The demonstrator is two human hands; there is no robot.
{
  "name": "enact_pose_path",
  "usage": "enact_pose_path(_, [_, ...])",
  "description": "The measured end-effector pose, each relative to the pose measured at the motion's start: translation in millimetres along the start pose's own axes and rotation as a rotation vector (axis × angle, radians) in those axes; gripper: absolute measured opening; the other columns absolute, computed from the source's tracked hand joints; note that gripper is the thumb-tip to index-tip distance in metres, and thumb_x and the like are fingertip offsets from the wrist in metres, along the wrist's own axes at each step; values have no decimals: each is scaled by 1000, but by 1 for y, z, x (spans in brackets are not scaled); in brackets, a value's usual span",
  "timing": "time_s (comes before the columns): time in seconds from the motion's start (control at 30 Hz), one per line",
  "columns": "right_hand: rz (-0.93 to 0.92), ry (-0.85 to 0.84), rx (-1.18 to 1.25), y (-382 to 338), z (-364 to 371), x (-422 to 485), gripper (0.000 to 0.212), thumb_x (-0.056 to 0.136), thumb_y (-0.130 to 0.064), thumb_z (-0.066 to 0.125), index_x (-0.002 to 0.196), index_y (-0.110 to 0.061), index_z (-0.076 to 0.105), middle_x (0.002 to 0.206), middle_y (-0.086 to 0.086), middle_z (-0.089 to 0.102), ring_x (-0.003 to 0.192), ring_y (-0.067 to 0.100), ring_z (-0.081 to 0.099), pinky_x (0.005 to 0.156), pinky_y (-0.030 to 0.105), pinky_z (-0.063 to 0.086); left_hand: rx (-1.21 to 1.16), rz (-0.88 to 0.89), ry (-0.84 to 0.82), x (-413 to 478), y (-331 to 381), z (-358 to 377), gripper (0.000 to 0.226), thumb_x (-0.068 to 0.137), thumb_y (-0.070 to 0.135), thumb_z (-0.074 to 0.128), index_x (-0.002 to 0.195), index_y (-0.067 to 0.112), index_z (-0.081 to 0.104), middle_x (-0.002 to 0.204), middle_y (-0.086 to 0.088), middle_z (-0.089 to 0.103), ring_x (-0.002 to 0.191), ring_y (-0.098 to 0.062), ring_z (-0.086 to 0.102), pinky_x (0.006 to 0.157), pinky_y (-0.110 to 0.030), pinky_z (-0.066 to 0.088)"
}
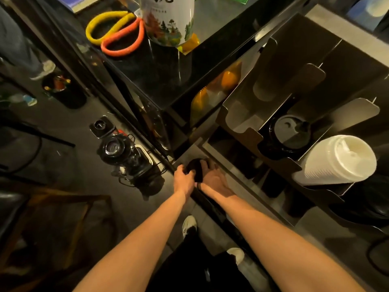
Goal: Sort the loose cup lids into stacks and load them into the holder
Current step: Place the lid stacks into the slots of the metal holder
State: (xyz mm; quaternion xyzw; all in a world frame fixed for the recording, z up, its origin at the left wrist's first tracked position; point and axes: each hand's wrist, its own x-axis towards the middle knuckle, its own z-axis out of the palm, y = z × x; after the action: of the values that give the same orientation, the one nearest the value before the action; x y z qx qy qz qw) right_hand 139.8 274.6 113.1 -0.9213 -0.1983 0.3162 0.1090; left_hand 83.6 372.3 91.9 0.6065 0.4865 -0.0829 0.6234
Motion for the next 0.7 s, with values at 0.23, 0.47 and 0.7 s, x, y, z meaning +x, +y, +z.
enact_pose_path(0.23, [-101, 126, -5, -1, -6, -7, 81, 88, -36, 67, 153, -8, 28, 151, 19, 40, 136, 39, 41, 109, 50, 39, -118, 30, 31, -2, 4, -2, 50, 100, 13, 60, 147, 13, 44, 133, -1, 56, 119, -18, 55, 94, -28, 43])
enact_pose_path(0.47, [-142, 321, 77, -1, -41, -38, 76, 84, -39, 73, 147, -17, 39, 146, 13, 40, 134, 33, 36, 108, 48, 35, -353, 82, -8, -22, 28, 0, 17, 99, 13, 62, 114, 21, 64, 114, -1, 68, 119, -26, 63, 104, -42, 51])
enact_pose_path(0.7, [-222, 648, 52, -8, -89, -87, 76, 79, -47, 73, 145, -25, 42, 144, 6, 42, 132, 28, 37, 106, 50, 39, -298, 526, -44, -73, 74, -4, 19, 99, 18, 59, 114, 19, 69, 111, 3, 71, 108, -16, 66, 101, -45, 54])
